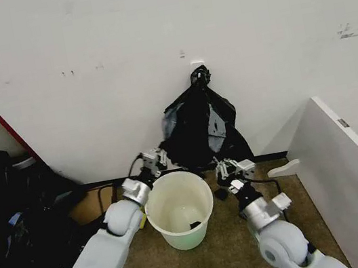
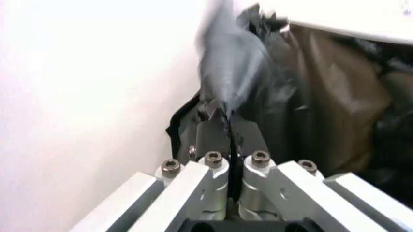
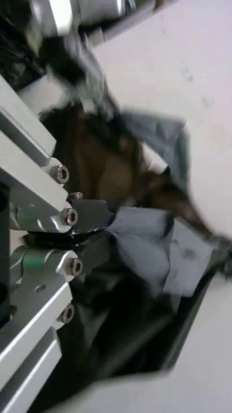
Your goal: Place the garbage bag over the trash bin.
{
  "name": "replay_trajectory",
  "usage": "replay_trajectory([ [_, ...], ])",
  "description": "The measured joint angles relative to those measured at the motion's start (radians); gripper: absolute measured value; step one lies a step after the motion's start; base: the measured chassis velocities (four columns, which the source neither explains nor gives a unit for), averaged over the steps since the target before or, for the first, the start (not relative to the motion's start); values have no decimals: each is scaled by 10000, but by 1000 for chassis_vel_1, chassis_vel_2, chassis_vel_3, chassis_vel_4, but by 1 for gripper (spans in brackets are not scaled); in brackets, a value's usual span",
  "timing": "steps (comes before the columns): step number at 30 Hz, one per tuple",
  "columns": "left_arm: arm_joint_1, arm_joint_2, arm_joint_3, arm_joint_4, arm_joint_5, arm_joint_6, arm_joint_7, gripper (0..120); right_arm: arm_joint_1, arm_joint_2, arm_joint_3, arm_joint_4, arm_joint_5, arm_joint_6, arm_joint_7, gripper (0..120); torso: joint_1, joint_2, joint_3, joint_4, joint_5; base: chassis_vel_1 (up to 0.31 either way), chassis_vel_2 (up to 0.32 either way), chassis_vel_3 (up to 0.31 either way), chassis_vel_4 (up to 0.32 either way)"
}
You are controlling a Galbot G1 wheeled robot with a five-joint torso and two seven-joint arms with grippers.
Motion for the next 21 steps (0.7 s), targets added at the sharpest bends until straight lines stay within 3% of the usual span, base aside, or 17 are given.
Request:
replay_trajectory([
  [1,976,31,-490,-958,-24,320,-437,0,-431,-180,-185,566,8,-275,899,0,0,0,1,-2,-14,0,0,0,0],
  [2,976,31,-490,-958,-24,320,-437,0,-431,-180,-185,566,8,-275,899,0,0,0,1,-2,-14,0,0,0,0],
  [4,2104,-14,-1164,-1786,122,591,-861,0,-821,-344,-502,1102,-5,-544,1936,0,-1,1,-1,3,2,0,0,0,0],
  [6,3025,-156,-1692,-2370,420,744,-1177,0,-1130,-439,-853,1556,-11,-776,2698,0,-1,0,0,6,-13,0,0,0,0],
  [8,3654,-300,-2103,-2853,622,771,-1457,0,-1354,-469,-1117,1946,-30,-866,3058,0,-1,0,0,5,-1,0,0,0,0],
  [10,3846,-343,-2222,-3042,635,779,-1551,0,-1467,-475,-1221,2131,-67,-883,3137,0,-1,-1,0,5,-3,0,0,0,0],
  [15,4982,-445,-3237,-4894,-187,905,-1697,0,-2109,-478,-1647,3301,-906,-590,2604,0,-1,0,0,1,-7,0,0,0,0],
  [18,5291,-392,-3513,-5426,-525,1077,-1657,0,-2203,-467,-1667,3557,-1133,-532,2284,0,-1,0,0,1,-3,0,0,0,0],
  [21,5754,-255,-3739,-6169,-1103,1652,-1658,0,-2207,-406,-1631,3911,-1111,-689,2004,0,-1,0,1,2,-4,0,0,0,0],
])
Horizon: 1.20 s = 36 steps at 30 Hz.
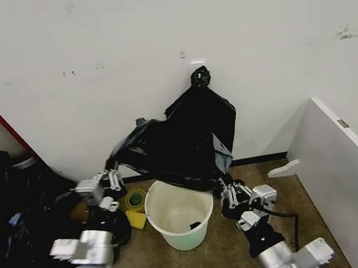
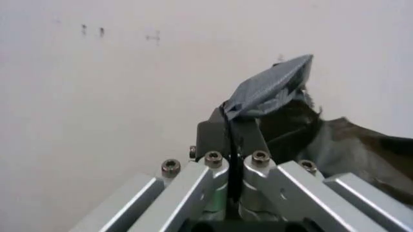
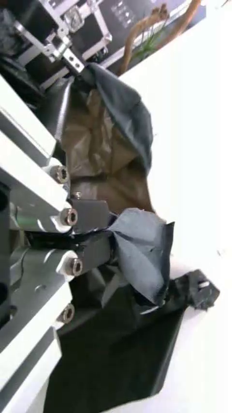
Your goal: Place the garbage bag over the trash bin.
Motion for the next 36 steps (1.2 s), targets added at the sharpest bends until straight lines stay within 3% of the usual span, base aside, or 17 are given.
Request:
replay_trajectory([
  [6,100,-173,280,-271,-94,568,-93,0,119,119,30,32,641,-274,-21,0,1,-1,1,-1,-2,0,0,0,0],
  [15,141,-575,626,45,770,483,-134,0,558,280,-81,-762,1979,-310,-760,0,2,-2,2,-1,0,0,0,0,0],
  [25,-131,-1058,1173,1493,977,89,-101,0,1366,593,-86,-2382,2614,-22,-2196,0,3,-2,2,0,-1,0,0,0,0],
  [36,-653,-1289,1379,2647,961,-23,89,0,2105,1043,-165,-3774,3258,315,-2803,0,3,-3,2,0,-1,0,0,0,0],
])
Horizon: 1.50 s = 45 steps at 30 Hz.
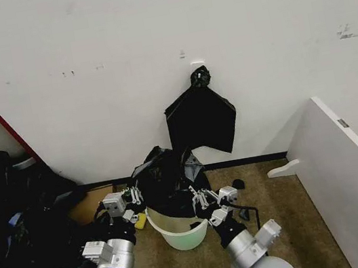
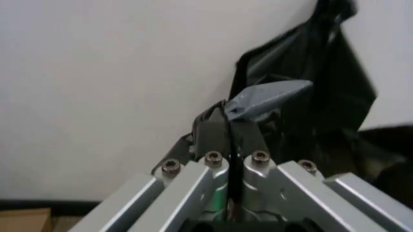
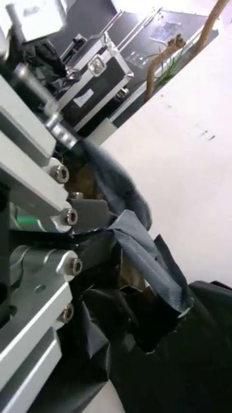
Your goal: Place the garbage bag over the trash bin.
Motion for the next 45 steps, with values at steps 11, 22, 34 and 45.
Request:
replay_trajectory([
  [11,-357,-396,205,1287,-94,-232,232,0,489,253,-112,-830,318,238,-140,0,0,0,0,0,-1,0,0,0,0],
  [22,-180,-423,31,1404,1415,-549,58,0,725,544,-331,-1306,564,335,453,0,0,0,-1,0,-1,0,0,0,0],
  [34,-258,-400,-12,1514,2152,-1064,-271,0,1067,1363,-89,-2439,1039,903,-514,0,-1,0,-1,0,-1,0,0,0,0],
  [45,-302,-572,207,1979,2395,-1299,34,0,1095,1318,274,-3000,1083,1003,-7,0,-1,0,-1,0,0,0,0,0,0],
])
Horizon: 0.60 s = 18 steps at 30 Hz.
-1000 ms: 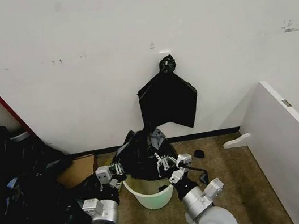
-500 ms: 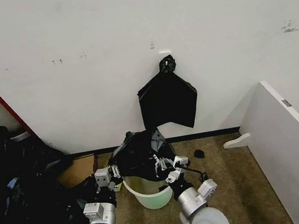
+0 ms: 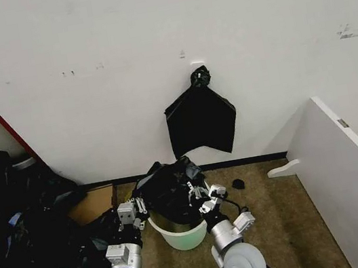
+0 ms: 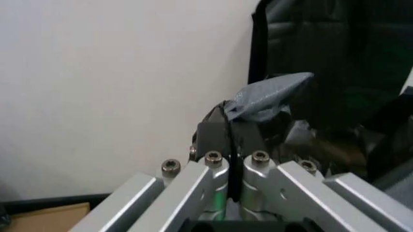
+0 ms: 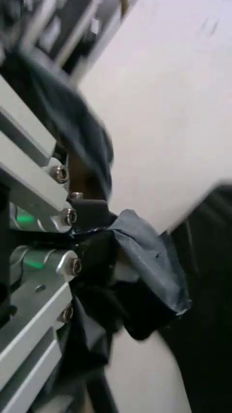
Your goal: Place the garbage bag over the trash bin.
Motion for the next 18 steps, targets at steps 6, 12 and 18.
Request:
replay_trajectory([
  [6,182,62,60,118,-4,-35,83,0,-397,-903,143,481,-1628,-710,2220,0,0,0,0,-1,1,0,0,0,0],
  [12,635,384,75,105,-34,-41,76,0,-1479,-2399,-738,2202,-2606,-1095,2412,0,0,0,0,0,0,0,0,0,0],
  [18,805,372,146,166,20,-325,289,0,-1770,-2770,-1200,2466,-3381,-1360,2911,0,0,0,-1,-1,1,0,0,0,0],
])
